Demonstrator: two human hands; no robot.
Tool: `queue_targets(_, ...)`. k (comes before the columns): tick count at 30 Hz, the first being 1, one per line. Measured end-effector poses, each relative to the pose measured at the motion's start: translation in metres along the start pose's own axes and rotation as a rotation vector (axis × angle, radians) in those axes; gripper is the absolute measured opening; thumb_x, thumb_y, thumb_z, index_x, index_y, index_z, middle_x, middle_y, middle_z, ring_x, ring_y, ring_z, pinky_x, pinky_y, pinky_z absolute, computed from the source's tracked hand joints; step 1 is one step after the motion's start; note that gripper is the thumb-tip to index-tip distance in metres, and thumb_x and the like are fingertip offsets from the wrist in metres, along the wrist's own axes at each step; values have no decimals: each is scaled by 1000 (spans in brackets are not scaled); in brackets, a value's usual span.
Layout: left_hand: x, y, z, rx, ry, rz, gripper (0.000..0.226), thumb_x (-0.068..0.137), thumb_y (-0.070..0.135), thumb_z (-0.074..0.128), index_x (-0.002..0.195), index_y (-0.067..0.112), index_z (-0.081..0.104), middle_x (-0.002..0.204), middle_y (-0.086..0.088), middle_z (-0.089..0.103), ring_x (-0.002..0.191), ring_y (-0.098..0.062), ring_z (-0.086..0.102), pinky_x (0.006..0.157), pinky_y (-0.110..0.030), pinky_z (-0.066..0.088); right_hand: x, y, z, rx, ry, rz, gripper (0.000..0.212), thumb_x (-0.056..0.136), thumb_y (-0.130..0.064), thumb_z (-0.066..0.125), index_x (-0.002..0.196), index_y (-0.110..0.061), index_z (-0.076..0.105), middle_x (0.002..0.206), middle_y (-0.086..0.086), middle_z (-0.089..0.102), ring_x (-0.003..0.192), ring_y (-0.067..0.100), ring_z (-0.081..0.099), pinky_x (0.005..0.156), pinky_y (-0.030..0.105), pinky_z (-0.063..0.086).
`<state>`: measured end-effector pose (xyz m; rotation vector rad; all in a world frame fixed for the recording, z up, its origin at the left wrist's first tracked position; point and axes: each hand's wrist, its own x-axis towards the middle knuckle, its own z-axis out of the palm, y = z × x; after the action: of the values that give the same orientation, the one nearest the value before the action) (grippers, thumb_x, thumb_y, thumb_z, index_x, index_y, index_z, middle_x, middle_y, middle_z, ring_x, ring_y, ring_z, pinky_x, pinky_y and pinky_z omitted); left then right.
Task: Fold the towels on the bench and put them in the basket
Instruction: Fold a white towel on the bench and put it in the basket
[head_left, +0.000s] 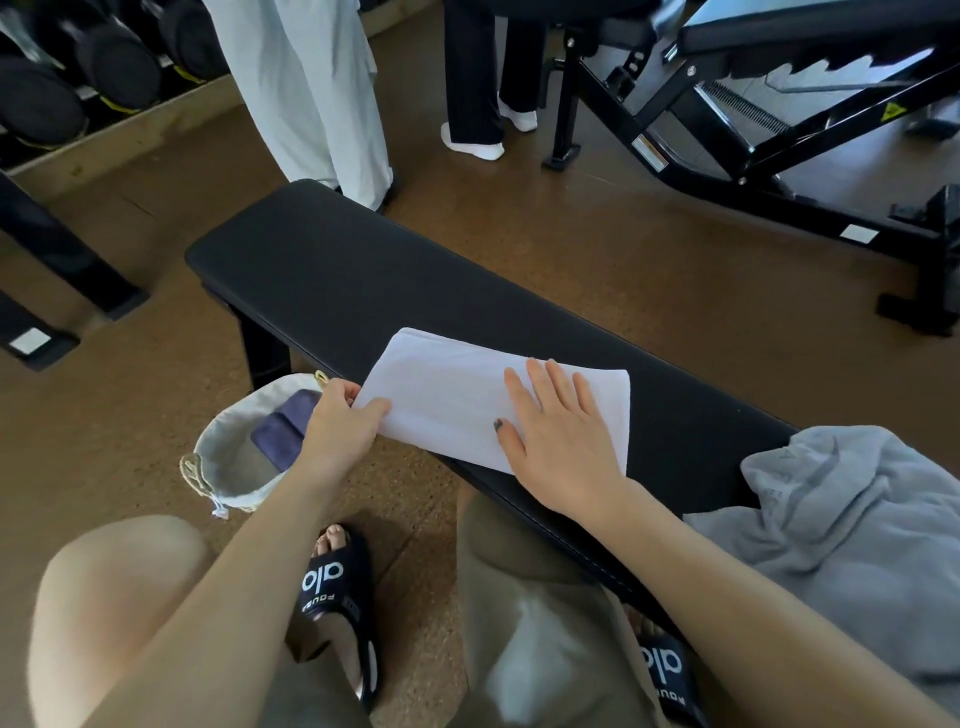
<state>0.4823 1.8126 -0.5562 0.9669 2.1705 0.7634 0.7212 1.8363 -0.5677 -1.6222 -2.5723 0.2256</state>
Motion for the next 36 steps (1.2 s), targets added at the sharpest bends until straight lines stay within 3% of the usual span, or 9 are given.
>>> queue_targets(5, 3, -3, -5, -15, 5, 71, 19, 100, 34, 57, 112, 21, 50, 99, 4, 57, 91, -16, 61, 85, -40, 58, 38, -4, -2, 113, 46, -86, 45, 103, -30, 50, 145, -16, 50, 147, 5, 50, 137, 26, 44, 118, 38, 29)
queue_targets(12, 5, -14, -14, -176, -142, 8, 20, 103, 36, 56, 110, 20, 64, 109, -1, 63, 101, -18, 63, 93, -35, 57, 109, -40, -5, 287, 22, -86, 28, 100, -26, 56, 127, -20, 62, 121, 3, 62, 109, 25, 55, 91, 36, 41)
queue_targets(16, 9, -18, -19, -142, -152, 40, 16, 101, 30, 59, 108, 19, 67, 104, 0, 66, 95, -16, 66, 74, -23, 57, 132, -51, -1, 320, -8, -38, 16, 97, -31, 59, 109, -22, 65, 106, 0, 59, 98, 21, 51, 83, 32, 40)
queue_targets(20, 15, -27, -21, -163, -161, 60, 12, 97, 31, 65, 99, 21, 70, 98, 0, 71, 94, -18, 70, 83, -39, 63, 145, -55, 2, 359, -62, 17, 10, 93, -26, 61, 95, -20, 70, 107, 0, 61, 100, 25, 58, 84, 34, 45)
queue_targets(25, 15, -26, -19, -112, -129, 107, 17, 96, 38, 66, 99, 22, 69, 96, 3, 70, 89, -15, 70, 82, -39, 63, 150, -55, -7, 419, -170, 29, 8, 95, -30, 59, 93, -26, 66, 109, 0, 60, 100, 23, 60, 93, 42, 51)
queue_targets(30, 14, -25, -18, -126, -131, 91, 19, 96, 41, 66, 98, 22, 67, 96, 3, 70, 88, -15, 70, 82, -41, 63, 157, -52, -8, 470, -199, 68, 13, 96, -22, 53, 95, -17, 65, 90, -2, 63, 87, 21, 62, 83, 43, 55)
queue_targets(33, 13, -24, -19, -153, -125, 89, 22, 95, 40, 67, 95, 19, 67, 94, 1, 70, 87, -16, 71, 81, -42, 63, 159, -50, -5, 470, -179, 47, 9, 101, -21, 48, 99, -18, 56, 88, -4, 59, 85, 20, 59, 75, 37, 49)
queue_targets(36, 13, -24, -18, -159, -115, 96, 22, 94, 36, 70, 92, 15, 65, 92, -2, 70, 84, -18, 71, 79, -43, 63, 160, -51, 2, 408, -116, -6, 8, 101, -19, 50, 100, -18, 58, 90, -2, 62, 85, 21, 60, 76, 38, 49)
